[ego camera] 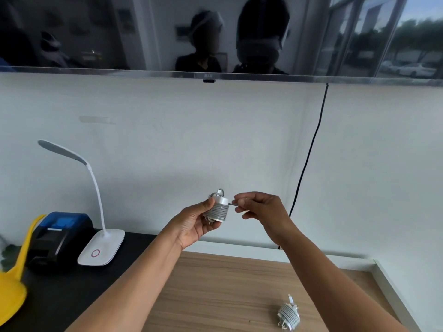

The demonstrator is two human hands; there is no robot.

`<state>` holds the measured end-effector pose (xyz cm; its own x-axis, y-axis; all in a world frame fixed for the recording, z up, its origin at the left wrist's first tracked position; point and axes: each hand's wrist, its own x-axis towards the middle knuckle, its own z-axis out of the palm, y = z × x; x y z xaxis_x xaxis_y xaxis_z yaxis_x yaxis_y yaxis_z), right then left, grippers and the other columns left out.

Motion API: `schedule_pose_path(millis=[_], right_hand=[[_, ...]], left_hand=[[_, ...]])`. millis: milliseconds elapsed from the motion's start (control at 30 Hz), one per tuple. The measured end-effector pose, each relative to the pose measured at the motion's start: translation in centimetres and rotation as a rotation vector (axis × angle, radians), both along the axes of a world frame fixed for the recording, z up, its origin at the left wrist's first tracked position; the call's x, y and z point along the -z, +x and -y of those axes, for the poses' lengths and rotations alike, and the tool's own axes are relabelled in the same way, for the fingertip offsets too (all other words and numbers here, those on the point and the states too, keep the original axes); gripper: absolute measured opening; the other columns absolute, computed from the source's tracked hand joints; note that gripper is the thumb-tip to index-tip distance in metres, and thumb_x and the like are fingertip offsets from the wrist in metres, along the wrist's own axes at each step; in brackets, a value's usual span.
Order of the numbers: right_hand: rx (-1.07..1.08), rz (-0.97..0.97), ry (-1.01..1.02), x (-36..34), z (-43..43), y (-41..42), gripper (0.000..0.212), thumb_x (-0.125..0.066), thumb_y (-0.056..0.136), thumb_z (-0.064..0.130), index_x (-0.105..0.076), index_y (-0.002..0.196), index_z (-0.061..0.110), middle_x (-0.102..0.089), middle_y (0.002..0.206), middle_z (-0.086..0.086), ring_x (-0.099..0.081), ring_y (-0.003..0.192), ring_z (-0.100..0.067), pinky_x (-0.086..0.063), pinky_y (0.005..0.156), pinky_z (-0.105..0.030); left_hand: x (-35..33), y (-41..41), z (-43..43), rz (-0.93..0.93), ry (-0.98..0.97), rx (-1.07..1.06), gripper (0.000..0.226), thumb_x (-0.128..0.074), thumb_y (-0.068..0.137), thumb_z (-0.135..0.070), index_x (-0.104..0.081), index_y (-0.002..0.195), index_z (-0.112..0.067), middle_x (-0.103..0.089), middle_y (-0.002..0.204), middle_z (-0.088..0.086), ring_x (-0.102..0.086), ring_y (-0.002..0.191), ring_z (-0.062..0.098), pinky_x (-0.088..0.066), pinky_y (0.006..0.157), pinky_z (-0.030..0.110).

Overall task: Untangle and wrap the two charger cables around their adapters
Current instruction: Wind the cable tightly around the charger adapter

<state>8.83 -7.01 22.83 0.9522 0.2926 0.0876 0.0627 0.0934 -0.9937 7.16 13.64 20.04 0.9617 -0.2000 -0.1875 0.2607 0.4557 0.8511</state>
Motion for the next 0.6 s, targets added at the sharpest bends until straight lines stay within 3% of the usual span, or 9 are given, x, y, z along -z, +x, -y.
schedule_pose_path(millis=[133,267,400,500,600], right_hand=[[-0.002,-0.076,0.096,-0.4,-0.2,0.2,0.032,-0.072,0.083,0.005,-0.060,0.112,0.005,-0.073,0.091,-0.020,-0.068,0.076,-0.025,-0.053,0.068,-0.031],[-0.005,-0.152,0.155,-0.4,-0.4,0.6,0.024,-0.074,0.081,0.007,-0.060,0.101,0.003,-0.071,0.084,-0.018,-0.066,0.069,-0.024,-0.052,0.064,-0.031],[0.032,-0.125,0.078,-0.7,-0.8,0.5,0.017,-0.075,0.082,0.011,-0.072,0.094,0.000,-0.071,0.078,-0.013,-0.063,0.063,-0.020,-0.052,0.061,-0.027],[0.098,-0.063,0.014,-0.5,-1.3,0.7,0.015,-0.069,0.088,0.012,-0.075,0.101,0.007,-0.064,0.072,-0.006,-0.056,0.061,-0.016,-0.054,0.061,-0.029],[0.130,0.048,-0.202,-0.2,-1.9,0.7,0.023,-0.057,0.096,0.011,-0.071,0.114,0.014,-0.060,0.074,0.002,-0.054,0.064,-0.014,-0.057,0.069,-0.027]], left_hand=[[-0.3,-0.1,0.3,0.021,0.061,0.017,0.082,-0.099,0.027,-0.043,-0.077,0.100,-0.011,-0.072,0.091,0.006,-0.070,0.076,0.014,-0.058,0.062,0.027],[-0.5,-0.3,0.4,0.043,0.101,0.015,0.080,-0.098,0.028,-0.045,-0.078,0.099,-0.013,-0.072,0.091,0.005,-0.069,0.077,0.014,-0.058,0.064,0.028],[-0.7,-0.3,0.5,0.053,0.135,-0.017,0.090,-0.098,0.024,-0.047,-0.070,0.102,-0.010,-0.072,0.086,0.006,-0.069,0.073,0.016,-0.058,0.061,0.028],[-0.6,-0.2,0.7,0.051,0.126,-0.052,0.091,-0.099,0.021,-0.046,-0.067,0.098,-0.010,-0.072,0.082,0.007,-0.070,0.071,0.018,-0.059,0.059,0.030],[-0.5,-0.2,0.9,0.051,0.122,-0.074,0.093,-0.099,0.021,-0.046,-0.064,0.099,-0.010,-0.072,0.082,0.009,-0.070,0.071,0.020,-0.059,0.059,0.031]])
